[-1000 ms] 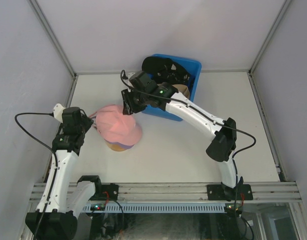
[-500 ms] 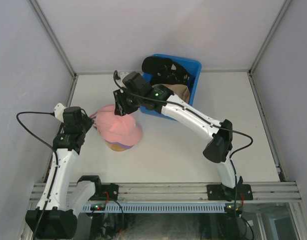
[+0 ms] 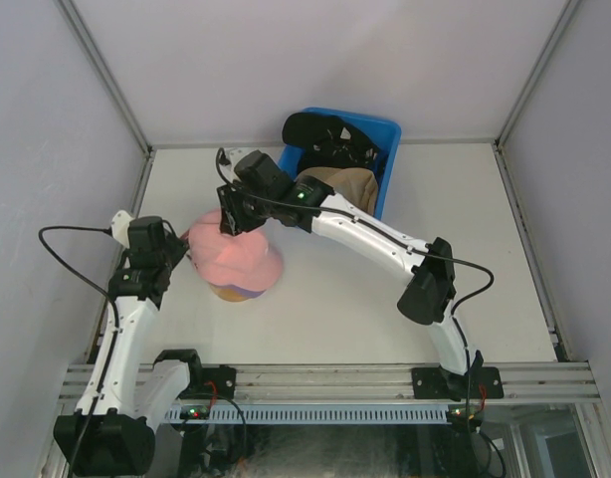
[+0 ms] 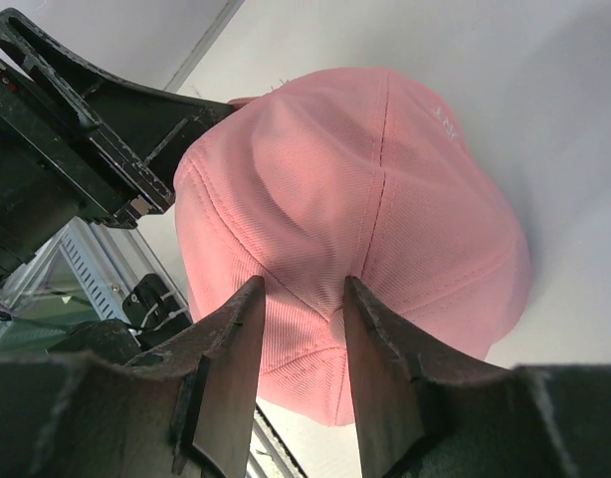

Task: Stack the hats
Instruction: Stack the hat on the hat.

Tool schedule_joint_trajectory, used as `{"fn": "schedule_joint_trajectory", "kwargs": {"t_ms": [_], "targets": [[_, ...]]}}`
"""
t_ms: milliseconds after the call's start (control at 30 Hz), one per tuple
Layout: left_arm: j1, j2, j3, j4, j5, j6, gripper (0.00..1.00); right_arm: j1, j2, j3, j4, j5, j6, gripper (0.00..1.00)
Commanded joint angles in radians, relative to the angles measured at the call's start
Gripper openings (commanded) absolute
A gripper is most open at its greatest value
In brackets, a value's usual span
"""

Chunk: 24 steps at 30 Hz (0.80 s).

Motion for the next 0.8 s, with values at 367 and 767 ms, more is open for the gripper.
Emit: {"fn": "schedule_joint_trajectory", "kwargs": {"t_ms": [367, 767], "targets": [[0.032, -0.063, -0.035, -0.018, -0.014, 0.027, 0.54, 0.004, 0.045, 0.05, -0.101, 0.046, -0.024, 0.37], [0.035, -0.133, 0.024, -0.057, -0.012, -0.044, 0.78, -0.017, -0.054, 0.07, -0.06, 0.083, -0.024, 0.4]]}}
